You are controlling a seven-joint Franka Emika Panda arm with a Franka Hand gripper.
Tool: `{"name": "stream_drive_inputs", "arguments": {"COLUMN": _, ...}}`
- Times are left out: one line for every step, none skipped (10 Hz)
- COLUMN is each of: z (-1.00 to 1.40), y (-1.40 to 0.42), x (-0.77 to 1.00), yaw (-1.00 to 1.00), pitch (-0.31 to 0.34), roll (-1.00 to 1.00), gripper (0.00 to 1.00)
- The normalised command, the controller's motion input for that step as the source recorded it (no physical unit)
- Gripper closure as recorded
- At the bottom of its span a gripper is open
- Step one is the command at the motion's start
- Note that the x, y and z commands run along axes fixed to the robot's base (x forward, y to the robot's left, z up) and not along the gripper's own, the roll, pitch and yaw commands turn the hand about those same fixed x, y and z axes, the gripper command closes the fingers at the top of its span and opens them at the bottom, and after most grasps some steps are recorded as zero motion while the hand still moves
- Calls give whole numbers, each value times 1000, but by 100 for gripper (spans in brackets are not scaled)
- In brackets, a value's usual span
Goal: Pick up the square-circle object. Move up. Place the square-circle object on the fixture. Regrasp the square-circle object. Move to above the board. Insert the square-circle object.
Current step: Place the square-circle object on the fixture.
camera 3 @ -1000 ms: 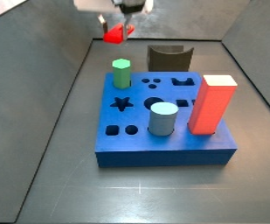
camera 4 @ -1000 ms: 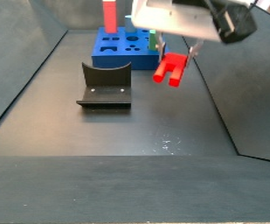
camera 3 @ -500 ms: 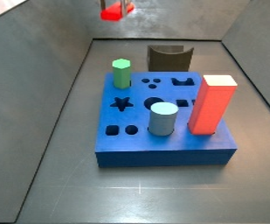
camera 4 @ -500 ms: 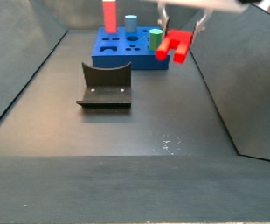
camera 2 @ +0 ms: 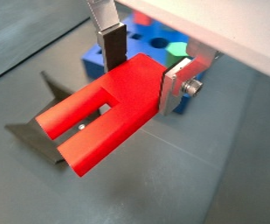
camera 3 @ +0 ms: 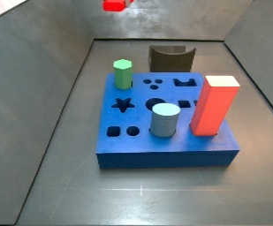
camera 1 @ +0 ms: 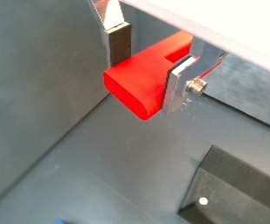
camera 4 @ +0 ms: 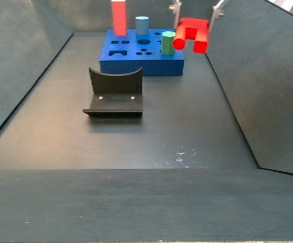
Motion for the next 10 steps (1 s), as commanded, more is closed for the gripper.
{"name": "stream_drive_inputs", "arguments": {"z": -93, "y": -79, "x": 1000, "yaw": 716, "pitch": 203, "roll": -119, "gripper": 100}}
{"name": "stream_drive_inputs", "arguments": {"z": -82, "y": -74, "x": 1000, "yaw": 354, "pitch": 180, "roll": -114, "gripper": 100}}
{"name": "stream_drive_inputs", "arguments": {"z": -79, "y": -70, "x": 1000, "yaw": 251, "pitch": 166, "roll": -112, "gripper": 100}}
{"name": "stream_drive_inputs", "arguments": {"z": -71, "y": -65, "x": 1000, "yaw": 131, "pitch": 152, "roll": -111, "gripper": 100}}
{"name": "stream_drive_inputs", "arguments": {"z": -64, "y": -61, "x": 1000, "yaw": 76, "pitch": 149, "roll": -101, "gripper": 100}}
{"name": "stream_drive_inputs", "arguments": {"z": -60, "y": -57, "x": 1000, "yaw": 56, "pitch": 150, "roll": -85, "gripper": 100}}
{"name": "stream_drive_inputs", "arguments": {"z": -56, "y": -56, "x": 1000, "yaw": 48, "pitch": 150, "roll": -77, "gripper": 100}}
{"name": "stream_drive_inputs", "arguments": {"z": -50, "y": -51, "x": 1000, "yaw": 40, "pitch": 144, "roll": -72, "gripper": 100}}
{"name": "stream_drive_inputs", "arguments": {"z": -46, "y": -46, "x": 1000, "yaw": 35, "pitch": 144, "roll": -72, "gripper": 100}}
{"name": "stream_drive_inputs", "arguments": {"z": -42, "y": -43, "x": 1000, "yaw": 35, "pitch": 149, "roll": -72, "gripper": 100}}
